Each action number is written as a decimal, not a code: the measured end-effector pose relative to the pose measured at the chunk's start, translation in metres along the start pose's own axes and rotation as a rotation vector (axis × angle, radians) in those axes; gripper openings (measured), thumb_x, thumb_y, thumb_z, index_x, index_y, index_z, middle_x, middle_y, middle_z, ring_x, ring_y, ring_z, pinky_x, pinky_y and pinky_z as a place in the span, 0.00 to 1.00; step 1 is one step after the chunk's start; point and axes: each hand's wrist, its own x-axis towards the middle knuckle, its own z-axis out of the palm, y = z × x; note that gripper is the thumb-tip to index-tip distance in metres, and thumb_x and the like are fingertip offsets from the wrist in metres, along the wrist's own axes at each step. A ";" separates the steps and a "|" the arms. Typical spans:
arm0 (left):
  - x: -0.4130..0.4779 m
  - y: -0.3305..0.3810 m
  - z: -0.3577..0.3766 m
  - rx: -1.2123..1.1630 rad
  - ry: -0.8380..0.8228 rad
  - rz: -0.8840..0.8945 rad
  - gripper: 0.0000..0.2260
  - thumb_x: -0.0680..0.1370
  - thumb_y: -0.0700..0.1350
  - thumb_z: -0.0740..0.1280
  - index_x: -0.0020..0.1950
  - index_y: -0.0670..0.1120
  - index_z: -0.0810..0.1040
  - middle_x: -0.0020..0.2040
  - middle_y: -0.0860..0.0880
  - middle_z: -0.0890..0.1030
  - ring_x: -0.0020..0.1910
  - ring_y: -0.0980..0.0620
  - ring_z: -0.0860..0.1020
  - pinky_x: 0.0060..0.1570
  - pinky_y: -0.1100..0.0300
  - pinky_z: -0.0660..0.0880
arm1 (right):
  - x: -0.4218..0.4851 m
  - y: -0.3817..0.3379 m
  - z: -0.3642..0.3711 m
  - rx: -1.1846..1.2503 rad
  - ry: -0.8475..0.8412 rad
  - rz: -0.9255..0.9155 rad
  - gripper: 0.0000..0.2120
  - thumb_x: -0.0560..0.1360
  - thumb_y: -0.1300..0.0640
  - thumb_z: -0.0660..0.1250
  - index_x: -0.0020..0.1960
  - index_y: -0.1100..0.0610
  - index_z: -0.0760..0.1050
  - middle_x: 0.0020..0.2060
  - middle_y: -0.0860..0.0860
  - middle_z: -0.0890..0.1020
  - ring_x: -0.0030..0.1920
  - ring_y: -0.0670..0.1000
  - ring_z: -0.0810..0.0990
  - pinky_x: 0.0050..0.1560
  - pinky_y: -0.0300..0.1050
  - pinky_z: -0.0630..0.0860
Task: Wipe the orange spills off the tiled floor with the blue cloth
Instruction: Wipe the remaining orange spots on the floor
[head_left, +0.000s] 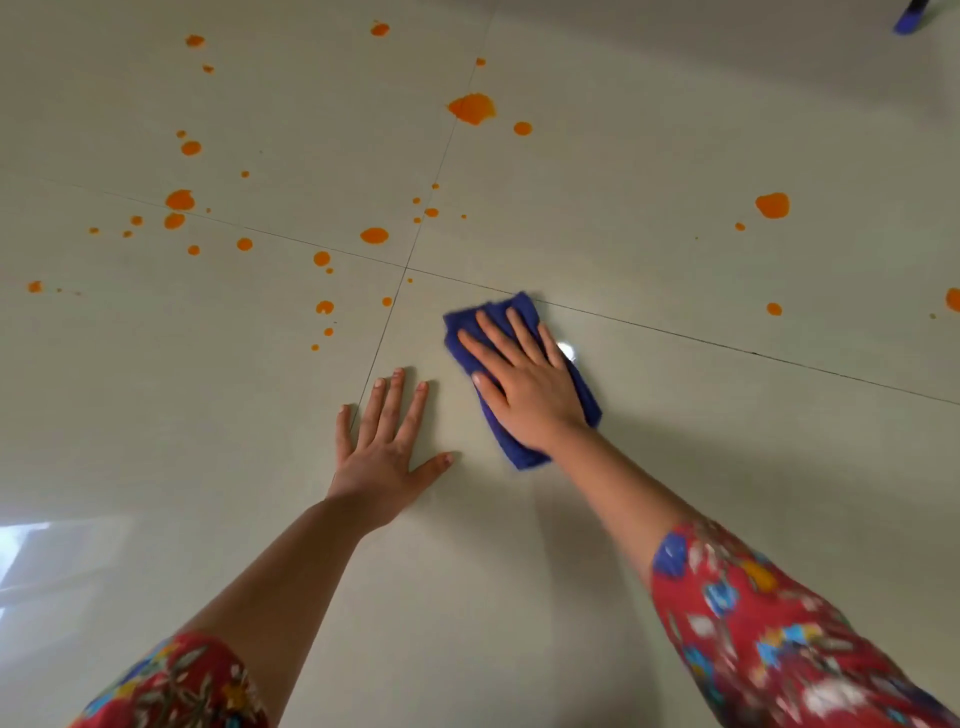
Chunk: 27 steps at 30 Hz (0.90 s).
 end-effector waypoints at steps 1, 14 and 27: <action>-0.001 0.000 0.000 0.000 -0.003 0.003 0.38 0.71 0.73 0.39 0.73 0.60 0.27 0.72 0.58 0.23 0.71 0.55 0.24 0.70 0.49 0.28 | -0.022 0.007 0.002 -0.007 0.001 -0.003 0.24 0.81 0.43 0.49 0.77 0.42 0.56 0.77 0.44 0.57 0.78 0.52 0.53 0.76 0.54 0.48; -0.002 0.002 -0.001 0.005 0.009 -0.013 0.38 0.69 0.75 0.37 0.72 0.61 0.25 0.69 0.60 0.21 0.69 0.59 0.22 0.71 0.49 0.30 | -0.017 -0.041 0.009 0.029 0.031 0.074 0.25 0.81 0.44 0.50 0.77 0.43 0.55 0.77 0.45 0.58 0.78 0.55 0.52 0.76 0.58 0.49; -0.018 0.003 -0.042 0.057 -0.088 0.001 0.33 0.81 0.56 0.56 0.79 0.51 0.40 0.79 0.55 0.39 0.78 0.56 0.45 0.74 0.57 0.47 | 0.019 -0.039 0.003 0.092 -0.006 0.132 0.26 0.80 0.42 0.46 0.77 0.43 0.54 0.78 0.45 0.55 0.78 0.56 0.50 0.75 0.60 0.45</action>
